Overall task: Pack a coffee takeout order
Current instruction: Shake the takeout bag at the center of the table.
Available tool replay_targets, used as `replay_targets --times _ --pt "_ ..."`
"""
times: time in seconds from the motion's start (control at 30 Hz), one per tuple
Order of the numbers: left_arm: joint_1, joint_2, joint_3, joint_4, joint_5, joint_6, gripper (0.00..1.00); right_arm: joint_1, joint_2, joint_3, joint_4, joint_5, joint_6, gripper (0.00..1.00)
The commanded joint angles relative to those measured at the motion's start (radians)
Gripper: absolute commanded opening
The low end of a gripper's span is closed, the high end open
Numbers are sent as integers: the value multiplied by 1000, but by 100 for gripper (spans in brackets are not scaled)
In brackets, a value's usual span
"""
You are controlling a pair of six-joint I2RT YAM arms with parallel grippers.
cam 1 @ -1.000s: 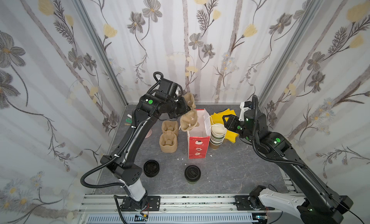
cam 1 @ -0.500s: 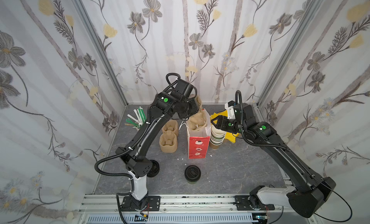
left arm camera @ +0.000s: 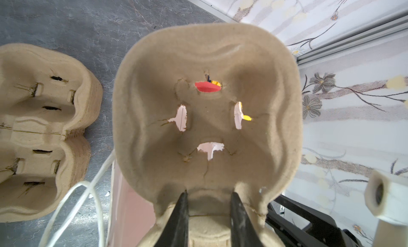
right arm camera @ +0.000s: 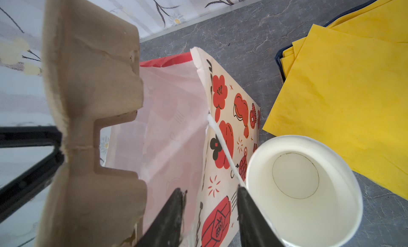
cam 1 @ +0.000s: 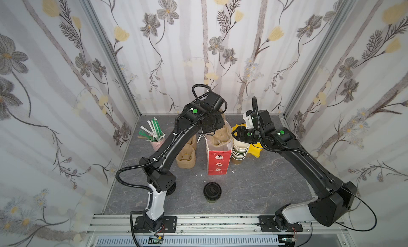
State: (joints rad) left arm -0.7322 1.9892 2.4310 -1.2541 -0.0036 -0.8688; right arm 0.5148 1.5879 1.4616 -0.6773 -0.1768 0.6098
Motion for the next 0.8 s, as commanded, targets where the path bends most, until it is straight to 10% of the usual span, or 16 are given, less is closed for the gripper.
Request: replay_targets --times 0.0,0.77 --pt "-3 10 15 -20 -55 -7 23 0 34 2 14 -21 6 38" --pt "-16 47 45 -70 -115 35 23 40 26 -67 179 -160 207 5"
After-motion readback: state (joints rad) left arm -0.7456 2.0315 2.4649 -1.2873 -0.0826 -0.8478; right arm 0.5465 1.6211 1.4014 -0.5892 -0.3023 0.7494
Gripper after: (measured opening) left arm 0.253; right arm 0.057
